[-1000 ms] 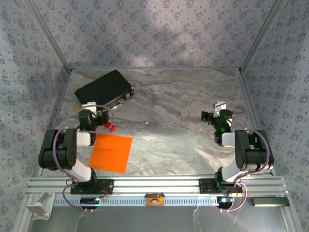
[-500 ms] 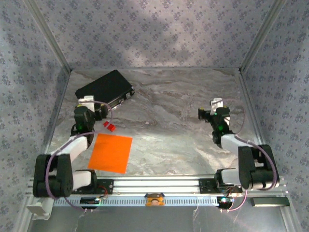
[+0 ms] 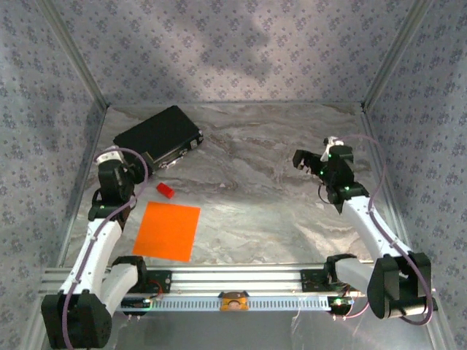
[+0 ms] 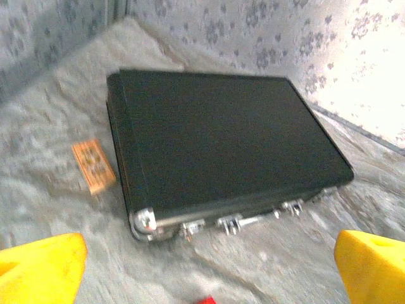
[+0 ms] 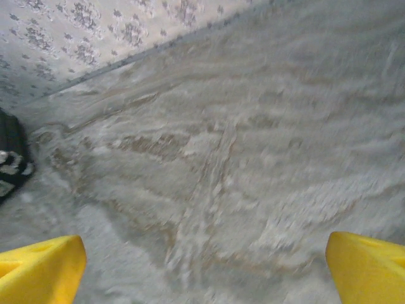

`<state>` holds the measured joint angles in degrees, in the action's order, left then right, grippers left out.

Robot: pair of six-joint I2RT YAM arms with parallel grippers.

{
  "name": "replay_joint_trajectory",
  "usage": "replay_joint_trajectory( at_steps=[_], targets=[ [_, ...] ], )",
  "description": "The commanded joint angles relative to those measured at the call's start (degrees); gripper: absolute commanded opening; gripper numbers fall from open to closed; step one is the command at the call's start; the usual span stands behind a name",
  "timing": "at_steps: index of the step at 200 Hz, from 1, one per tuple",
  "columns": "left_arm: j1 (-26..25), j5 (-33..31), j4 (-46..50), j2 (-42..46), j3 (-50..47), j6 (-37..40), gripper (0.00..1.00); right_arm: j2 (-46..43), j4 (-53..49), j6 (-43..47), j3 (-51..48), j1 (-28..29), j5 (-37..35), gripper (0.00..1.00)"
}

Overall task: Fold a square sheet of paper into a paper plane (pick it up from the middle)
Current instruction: Move the square sheet of paper to the center of the table.

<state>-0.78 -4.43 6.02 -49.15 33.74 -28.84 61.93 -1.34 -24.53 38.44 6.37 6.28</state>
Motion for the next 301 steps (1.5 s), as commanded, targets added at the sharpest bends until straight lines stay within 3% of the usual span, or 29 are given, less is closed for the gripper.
replay_joint_trajectory(
  at_steps=[1, 35, 62, 81, 157, 243, 301],
  targets=[
    [-0.8, 12.5, 10.8, -0.1, 0.8, -9.0, 1.00, -2.5, -3.6, -12.5, -2.4, -0.4, 10.1, 0.99],
    [-7.6, 15.5, 19.8, -0.5, -0.5, -14.7, 1.00, -2.3, -4.1, -14.7, -3.1, 3.4, 14.2, 0.99],
    [-15.7, 10.1, 23.7, 0.2, -2.4, -17.6, 1.00, -2.5, -5.2, -15.2, -3.0, 7.5, 13.6, 0.99],
    [-18.7, 8.7, 24.0, 0.2, -3.5, -19.8, 1.00, -2.7, -6.8, -14.6, -2.6, 9.4, 11.7, 0.99],
    [-19.4, 9.3, 28.9, -3.1, -3.4, -20.3, 1.00, -0.9, -7.3, -14.4, -1.9, 11.3, 10.9, 0.99],
    [-23.1, 10.4, 22.4, -14.1, -3.6, -20.6, 1.00, -1.3, -6.9, -14.8, -3.3, 11.5, 7.9, 0.99],
    [-27.2, 10.9, 15.1, -18.1, -4.8, -28.6, 1.00, -1.3, -7.7, -16.2, -3.8, 11.5, 5.0, 0.99]
  ],
)
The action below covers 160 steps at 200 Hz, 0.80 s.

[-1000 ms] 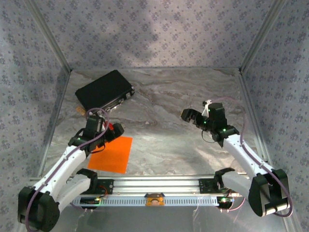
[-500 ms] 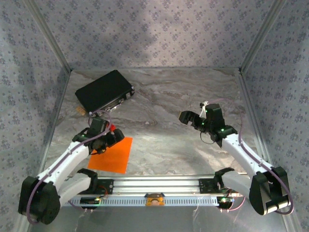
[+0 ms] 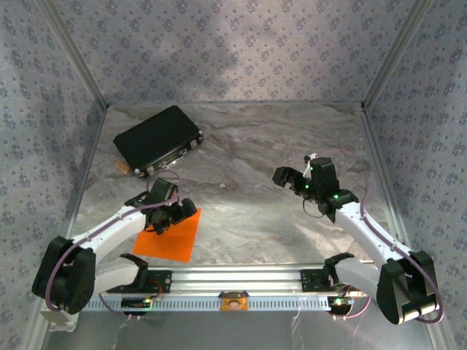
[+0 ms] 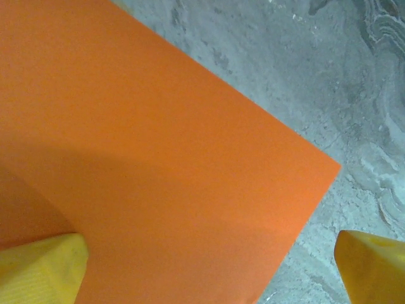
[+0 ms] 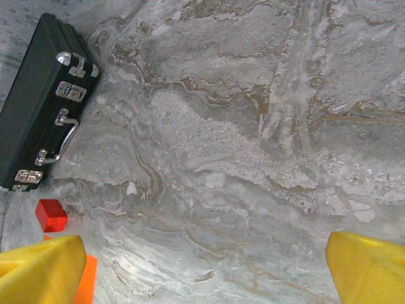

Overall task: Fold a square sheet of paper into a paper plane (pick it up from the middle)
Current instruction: Move the square sheet of paper to the center of the table.

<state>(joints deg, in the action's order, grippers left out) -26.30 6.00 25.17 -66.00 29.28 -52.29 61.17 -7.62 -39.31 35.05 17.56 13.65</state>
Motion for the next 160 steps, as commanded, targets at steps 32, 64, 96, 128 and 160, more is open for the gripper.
replay_joint_trajectory(
  at_steps=[32, 64, 96, 128, 160],
  targets=[
    [-4.7, 0.6, -10.3, -2.8, 0.2, -11.3, 1.00, 0.2, -5.8, 0.2, 2.1, 0.3, -3.9, 0.99],
    [-8.3, -1.5, -14.0, -6.6, 3.1, -17.3, 1.00, -0.5, -8.8, -0.4, 3.0, 0.2, -6.6, 0.99],
    [-13.9, -3.6, -22.1, -11.4, 5.0, -23.3, 1.00, -2.6, -11.2, -2.2, 3.3, -0.1, -9.3, 0.99],
    [-17.3, -4.2, -24.5, -17.8, 10.5, -25.7, 1.00, -4.5, -10.1, -2.2, 2.0, -2.6, -5.4, 0.99],
    [-19.0, -2.5, -25.9, -24.5, 16.9, -24.4, 1.00, -6.1, -6.9, -3.2, -0.5, -5.0, -1.8, 0.99]
  ],
)
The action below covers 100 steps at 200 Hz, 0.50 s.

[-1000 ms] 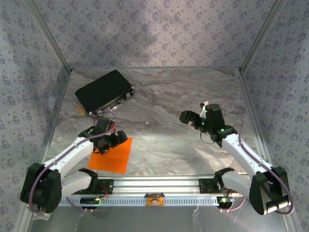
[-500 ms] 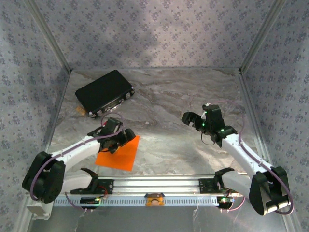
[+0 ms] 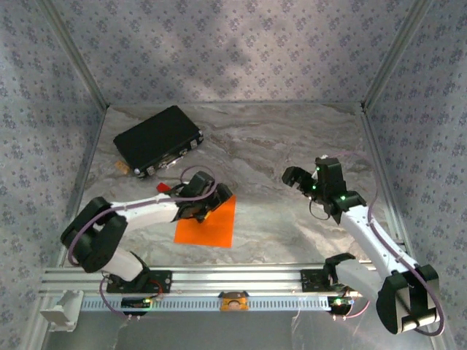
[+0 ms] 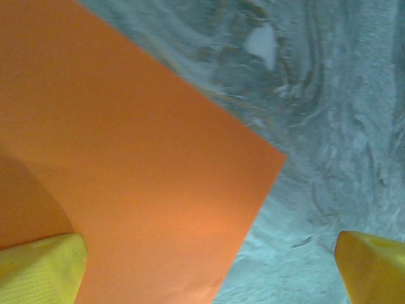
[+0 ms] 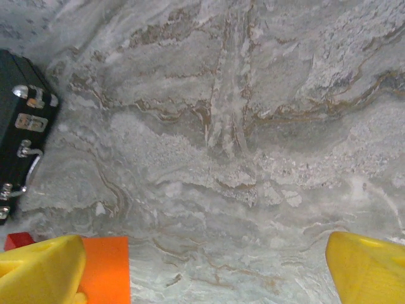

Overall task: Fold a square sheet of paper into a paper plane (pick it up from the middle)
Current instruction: Move the square sheet of paper to the center of the table.

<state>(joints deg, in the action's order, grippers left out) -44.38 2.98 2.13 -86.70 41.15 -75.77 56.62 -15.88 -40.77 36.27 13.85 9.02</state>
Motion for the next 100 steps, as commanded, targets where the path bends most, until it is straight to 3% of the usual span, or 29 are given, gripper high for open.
replay_joint_trajectory(
  at_steps=[1, 26, 52, 100],
  targets=[
    [-1.0, 0.5, -2.7, -4.0, 5.1, -0.9, 1.00, -1.5, 1.3, -1.8, -1.7, -1.3, 2.8, 0.99],
    [-1.1, -0.5, 3.1, -4.2, 9.9, 3.5, 1.00, -1.9, 0.3, -1.7, -1.6, -2.1, 3.2, 0.99],
    [-0.2, -3.7, 15.9, -0.4, 13.9, 15.0, 1.00, -1.8, -0.1, 0.8, -1.2, -2.5, 5.8, 0.99],
    [6.6, 4.4, 27.3, 5.1, 10.6, 33.2, 1.00, -0.8, 5.7, 2.9, -1.7, -1.8, 13.7, 0.99]
  ],
)
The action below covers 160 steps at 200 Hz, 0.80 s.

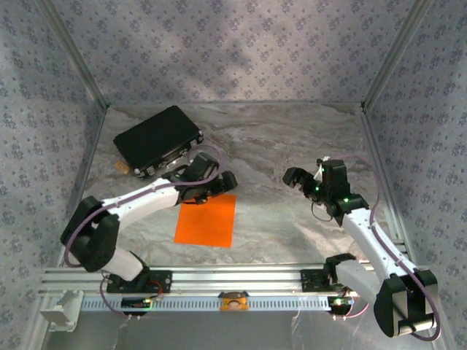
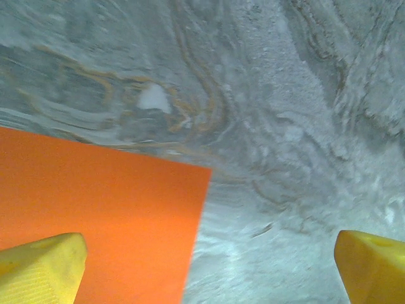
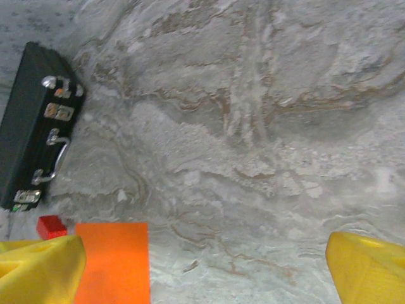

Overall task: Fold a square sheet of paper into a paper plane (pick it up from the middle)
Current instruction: Move the square sheet of paper to the center of the table.

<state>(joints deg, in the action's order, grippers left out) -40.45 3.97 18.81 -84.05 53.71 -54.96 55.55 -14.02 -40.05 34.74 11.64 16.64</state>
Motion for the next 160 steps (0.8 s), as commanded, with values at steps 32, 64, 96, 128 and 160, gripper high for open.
replay_joint_trajectory(
  at_steps=[32, 64, 96, 128, 160],
  targets=[
    [5.3, 8.2, 11.0, 1.9, -3.9, 17.1, 1.00, 3.3, 4.5, 2.4, 0.9, 2.8, 6.8, 0.99],
    [5.0, 11.2, 10.7, -2.7, -2.4, 18.2, 1.00, 5.7, 4.1, 2.4, 2.1, 4.3, 6.7, 0.99],
    [4.5, 10.4, 8.3, -5.5, -3.6, 14.9, 1.00, 7.0, 2.2, 3.0, 2.7, 4.4, 5.6, 0.99],
    [3.0, 9.8, 5.5, -8.5, -4.0, 10.2, 1.00, 6.8, 1.2, 3.2, 2.5, 3.6, 4.7, 0.99],
    [-1.0, 8.0, 4.0, -12.8, -1.0, 5.9, 1.00, 6.4, 1.1, 2.1, 1.4, 2.5, 3.1, 0.99]
  ],
)
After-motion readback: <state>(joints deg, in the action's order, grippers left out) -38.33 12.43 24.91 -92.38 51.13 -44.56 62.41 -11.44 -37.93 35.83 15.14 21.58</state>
